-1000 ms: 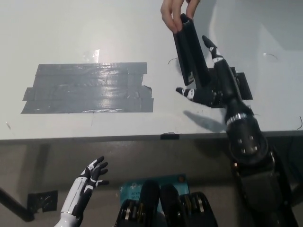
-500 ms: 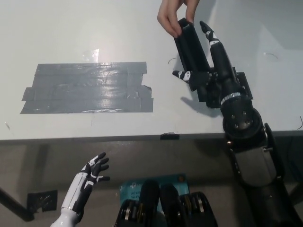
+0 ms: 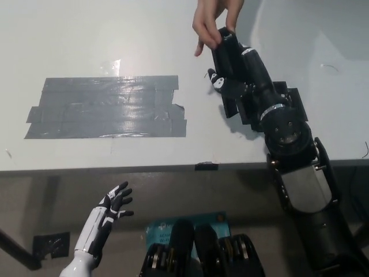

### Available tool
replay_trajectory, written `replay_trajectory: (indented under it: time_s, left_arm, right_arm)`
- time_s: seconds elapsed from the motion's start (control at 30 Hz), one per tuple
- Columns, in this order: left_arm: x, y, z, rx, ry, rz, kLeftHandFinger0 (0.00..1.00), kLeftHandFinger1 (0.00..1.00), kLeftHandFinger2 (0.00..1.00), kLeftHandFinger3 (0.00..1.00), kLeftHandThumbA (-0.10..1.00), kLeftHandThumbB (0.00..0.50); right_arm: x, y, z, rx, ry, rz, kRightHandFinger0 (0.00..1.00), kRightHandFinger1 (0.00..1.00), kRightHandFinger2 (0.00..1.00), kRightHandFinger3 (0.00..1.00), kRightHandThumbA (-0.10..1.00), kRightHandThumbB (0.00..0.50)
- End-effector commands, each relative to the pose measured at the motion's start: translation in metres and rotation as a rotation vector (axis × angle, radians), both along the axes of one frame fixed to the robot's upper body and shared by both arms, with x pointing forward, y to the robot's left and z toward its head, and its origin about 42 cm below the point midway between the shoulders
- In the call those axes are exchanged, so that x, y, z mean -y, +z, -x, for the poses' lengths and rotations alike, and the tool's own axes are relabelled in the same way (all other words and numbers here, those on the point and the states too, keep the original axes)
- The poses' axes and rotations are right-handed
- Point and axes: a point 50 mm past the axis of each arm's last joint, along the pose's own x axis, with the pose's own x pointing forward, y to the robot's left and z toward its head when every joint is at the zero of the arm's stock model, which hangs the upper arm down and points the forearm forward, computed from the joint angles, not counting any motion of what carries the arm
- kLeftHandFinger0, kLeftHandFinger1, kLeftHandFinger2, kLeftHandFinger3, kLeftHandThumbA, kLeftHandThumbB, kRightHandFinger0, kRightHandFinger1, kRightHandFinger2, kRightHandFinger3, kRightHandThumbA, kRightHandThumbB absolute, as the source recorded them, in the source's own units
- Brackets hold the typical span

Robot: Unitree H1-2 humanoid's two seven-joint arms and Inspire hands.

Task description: A person hands a stapler to the robot and the robot grabs it with its right hand and places it on the desk infront of it

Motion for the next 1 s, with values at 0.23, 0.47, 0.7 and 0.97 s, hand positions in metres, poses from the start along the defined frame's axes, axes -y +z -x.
replay_trajectory:
  time_s: [0.23,0.47,0.7,0.97]
  left_arm:
    - [-0.003,0.009,-0.001,0.034,-0.015,-0.007,0.74,0.85,0.86,0.88,0.95,0.416]
    - [-0.003,0.008,-0.002,0.034,-0.018,-0.013,0.7,0.82,0.83,0.86,0.95,0.42]
    - [-0.003,0.01,-0.003,0.025,-0.024,-0.008,0.71,0.83,0.84,0.86,0.94,0.426]
    - [-0.003,0.012,-0.007,0.033,-0.032,-0.007,0.72,0.83,0.84,0.86,0.95,0.438]
  right_arm:
    - [0.0,0.015,0.002,0.009,0.029,-0.036,0.15,0.6,0.87,0.92,-0.1,0.127]
    - [0.004,0.032,0.006,0.036,0.031,-0.019,0.15,0.6,0.89,0.92,-0.1,0.126]
    - [0.001,0.007,-0.006,-0.052,0.105,0.108,0.13,0.58,0.88,0.92,-0.1,0.139]
    - [-0.008,-0.032,-0.018,-0.169,0.133,0.252,0.13,0.62,0.93,0.95,-0.1,0.156]
